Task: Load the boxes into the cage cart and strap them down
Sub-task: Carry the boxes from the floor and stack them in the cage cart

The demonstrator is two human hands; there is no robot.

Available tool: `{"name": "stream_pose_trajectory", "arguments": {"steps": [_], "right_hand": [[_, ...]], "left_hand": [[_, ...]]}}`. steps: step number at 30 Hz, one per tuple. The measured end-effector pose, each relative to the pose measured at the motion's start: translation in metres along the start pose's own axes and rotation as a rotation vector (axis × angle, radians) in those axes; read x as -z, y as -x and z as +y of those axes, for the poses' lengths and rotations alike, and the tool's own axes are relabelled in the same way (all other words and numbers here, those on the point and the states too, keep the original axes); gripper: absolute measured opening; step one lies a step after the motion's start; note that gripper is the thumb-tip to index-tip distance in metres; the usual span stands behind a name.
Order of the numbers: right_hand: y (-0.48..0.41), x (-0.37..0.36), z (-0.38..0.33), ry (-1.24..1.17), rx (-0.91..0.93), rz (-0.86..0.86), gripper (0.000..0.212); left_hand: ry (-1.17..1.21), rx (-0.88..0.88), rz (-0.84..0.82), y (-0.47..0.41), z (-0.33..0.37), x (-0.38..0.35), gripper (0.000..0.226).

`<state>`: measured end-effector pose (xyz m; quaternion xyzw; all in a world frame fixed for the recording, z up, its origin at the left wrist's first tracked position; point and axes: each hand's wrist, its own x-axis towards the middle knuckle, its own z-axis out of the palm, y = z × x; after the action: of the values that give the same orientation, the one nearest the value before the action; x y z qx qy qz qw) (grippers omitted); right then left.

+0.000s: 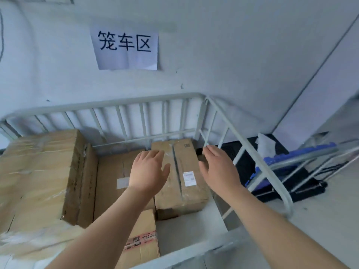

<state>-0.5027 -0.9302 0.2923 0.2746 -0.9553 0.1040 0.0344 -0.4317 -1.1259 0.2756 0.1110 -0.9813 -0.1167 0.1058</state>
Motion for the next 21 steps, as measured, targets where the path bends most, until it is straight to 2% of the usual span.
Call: {"name": "stream_pose_trajectory", "arguments": {"steps": [6,11,17,21], "right_hand": [[0.083,0.050,-0.001,0.037,-0.289,0.107,0.049],[0.171,0.064,-0.023,0.018,-0.575,0.221,0.037],[0.309,0.066,-0.054,0.089,-0.917,0.279,0.045],[0.404,0.066,-0.075,0.122,-1.147,0.291,0.047]], "left_hand": [[0.022,-0.284,-0.067,0.009,0.047,0.037,0.044],[0.070,-0.577,-0.125,0.045,0.085,0.050,0.044],[0.125,-0.907,-0.247,0.121,0.148,0.041,0.041],[0.106,-1.145,-0.335,0.190,0.192,0.032,0.048]]}}
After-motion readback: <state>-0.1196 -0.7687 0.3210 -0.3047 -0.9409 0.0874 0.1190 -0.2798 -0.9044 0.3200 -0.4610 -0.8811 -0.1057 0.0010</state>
